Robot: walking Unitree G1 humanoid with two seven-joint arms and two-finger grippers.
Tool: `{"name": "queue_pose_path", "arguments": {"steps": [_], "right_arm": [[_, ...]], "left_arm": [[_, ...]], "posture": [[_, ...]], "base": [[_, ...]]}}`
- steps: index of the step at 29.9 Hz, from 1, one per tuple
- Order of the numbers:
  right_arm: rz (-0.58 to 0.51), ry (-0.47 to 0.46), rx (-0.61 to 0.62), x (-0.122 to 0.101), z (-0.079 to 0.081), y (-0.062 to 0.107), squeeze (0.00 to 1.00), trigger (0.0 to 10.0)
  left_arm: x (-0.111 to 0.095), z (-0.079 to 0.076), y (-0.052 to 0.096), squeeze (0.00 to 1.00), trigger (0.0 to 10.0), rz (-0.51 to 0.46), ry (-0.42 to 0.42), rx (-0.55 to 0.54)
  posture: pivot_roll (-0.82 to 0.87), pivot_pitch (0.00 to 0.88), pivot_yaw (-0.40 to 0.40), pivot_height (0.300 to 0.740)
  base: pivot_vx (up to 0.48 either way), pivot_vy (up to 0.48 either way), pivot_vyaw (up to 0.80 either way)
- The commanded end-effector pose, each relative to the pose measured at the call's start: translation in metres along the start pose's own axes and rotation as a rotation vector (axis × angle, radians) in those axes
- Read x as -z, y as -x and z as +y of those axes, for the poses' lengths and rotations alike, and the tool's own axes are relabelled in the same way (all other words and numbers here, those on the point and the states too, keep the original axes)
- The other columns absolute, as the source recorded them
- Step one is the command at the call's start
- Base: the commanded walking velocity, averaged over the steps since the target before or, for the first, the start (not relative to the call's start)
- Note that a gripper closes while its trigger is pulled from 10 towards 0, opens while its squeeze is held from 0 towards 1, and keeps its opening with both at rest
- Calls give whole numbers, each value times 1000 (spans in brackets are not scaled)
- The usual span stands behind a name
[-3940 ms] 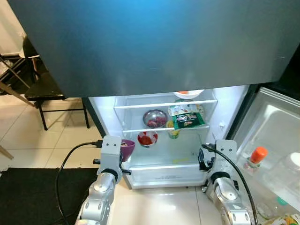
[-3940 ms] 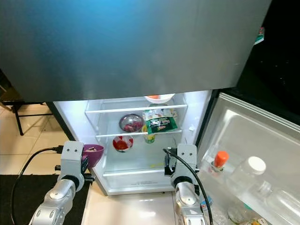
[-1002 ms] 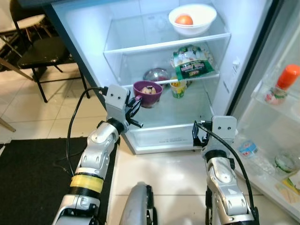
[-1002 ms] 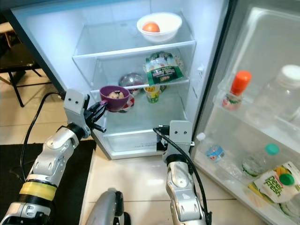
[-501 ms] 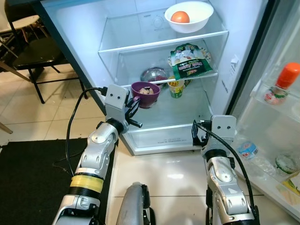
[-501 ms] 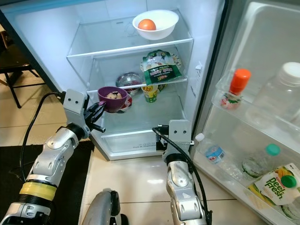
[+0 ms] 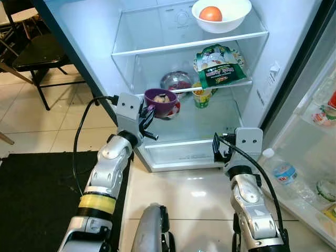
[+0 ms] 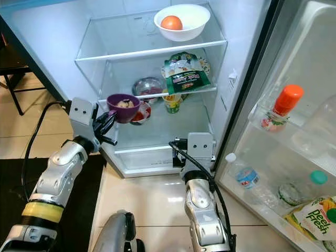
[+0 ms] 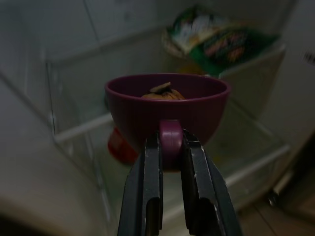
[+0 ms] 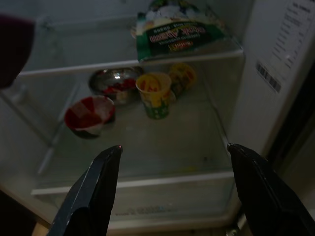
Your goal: Restocking fridge
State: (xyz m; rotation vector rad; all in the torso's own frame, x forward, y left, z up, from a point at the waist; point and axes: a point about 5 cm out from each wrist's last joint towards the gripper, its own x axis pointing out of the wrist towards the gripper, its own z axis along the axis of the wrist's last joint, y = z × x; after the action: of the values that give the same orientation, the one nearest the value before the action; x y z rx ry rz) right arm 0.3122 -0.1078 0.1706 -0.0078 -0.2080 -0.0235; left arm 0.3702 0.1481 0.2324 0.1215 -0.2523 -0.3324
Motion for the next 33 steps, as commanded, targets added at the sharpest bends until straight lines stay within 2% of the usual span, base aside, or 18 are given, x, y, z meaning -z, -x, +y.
{"name": "queue_pose_path", "arguments": {"steps": [1, 3, 6, 8, 9, 10, 12, 13, 15, 16, 20, 22, 24, 26, 33], "right_arm": [[-23, -9, -27, -7, 7, 2, 0, 10000], [-23, -9, -27, -7, 7, 2, 0, 10000], [-38, -4, -21, -12, 2, 5, 0, 10000], [-38, -4, -21, -12, 2, 5, 0, 10000], [-40, -1, -18, -13, 1, 6, 0, 10000], [-40, -1, -18, -13, 1, 6, 0, 10000], [-38, 5, -6, -12, -1, 7, 0, 10000], [-38, 5, -6, -12, -1, 7, 0, 10000], [-31, 7, 5, -10, -2, 9, 0, 10000], [-31, 7, 5, -10, -2, 9, 0, 10000], [-16, 9, 10, -6, -2, 11, 0, 10000], [-14, 10, 8, -6, -2, 11, 0, 10000], [-14, 10, 8, -6, -2, 11, 0, 10000], [-17, 10, 10, -7, -2, 10, 0, 10000], [-20, 10, 11, -8, -2, 11, 0, 10000]], "left_arm": [[-11, 16, -2, 0, 10000, -52, -26, -35], [-11, 16, -2, 0, 10000, -52, -26, -35], [-38, 36, -22, 0, 10000, -114, 7, -84], [-38, 36, -22, 0, 10000, -114, 7, -84], [-50, 37, -28, 0, 10000, -142, 16, -63], [-50, 37, -28, 0, 10000, -142, 16, -63], [-68, 33, -34, 0, 10000, -186, 26, 11], [-68, 33, -34, 0, 10000, -186, 26, 11], [-75, 26, -32, 0, 10000, -206, 52, 95], [-75, 26, -32, 0, 10000, -206, 52, 95], [-75, 0, -21, 0, 10000, -194, 117, 312], [-76, -6, -19, 0, 10000, -210, 104, 338], [-77, -6, -20, 0, 10000, -219, 97, 332], [-86, 8, -28, 0, 10000, -271, 45, 217], [-101, 23, -36, 0, 10000, -316, 7, 141]], "posture": [[-1, 303, 192, 595], [-1, 303, 192, 595], [-18, 314, 197, 595], [-18, 314, 197, 595], [-23, 316, 202, 595], [-23, 316, 202, 595], [-31, 320, 215, 595], [-31, 320, 215, 595], [-35, 324, 223, 595], [-35, 324, 223, 595], [-27, 324, 225, 595], [-27, 323, 226, 595], [-27, 323, 226, 595], [-27, 318, 226, 595], [-35, 316, 227, 595]], "base": [[0, 0, 0], [0, 0, 0], [0, 0, 0], [0, 0, 0], [0, 0, 0], [0, 0, 0], [0, 0, 0], [0, 0, 0], [0, 0, 0], [0, 0, 0], [0, 0, 0], [0, 0, 0], [0, 0, 0], [0, 0, 0], [0, 0, 0]]}}
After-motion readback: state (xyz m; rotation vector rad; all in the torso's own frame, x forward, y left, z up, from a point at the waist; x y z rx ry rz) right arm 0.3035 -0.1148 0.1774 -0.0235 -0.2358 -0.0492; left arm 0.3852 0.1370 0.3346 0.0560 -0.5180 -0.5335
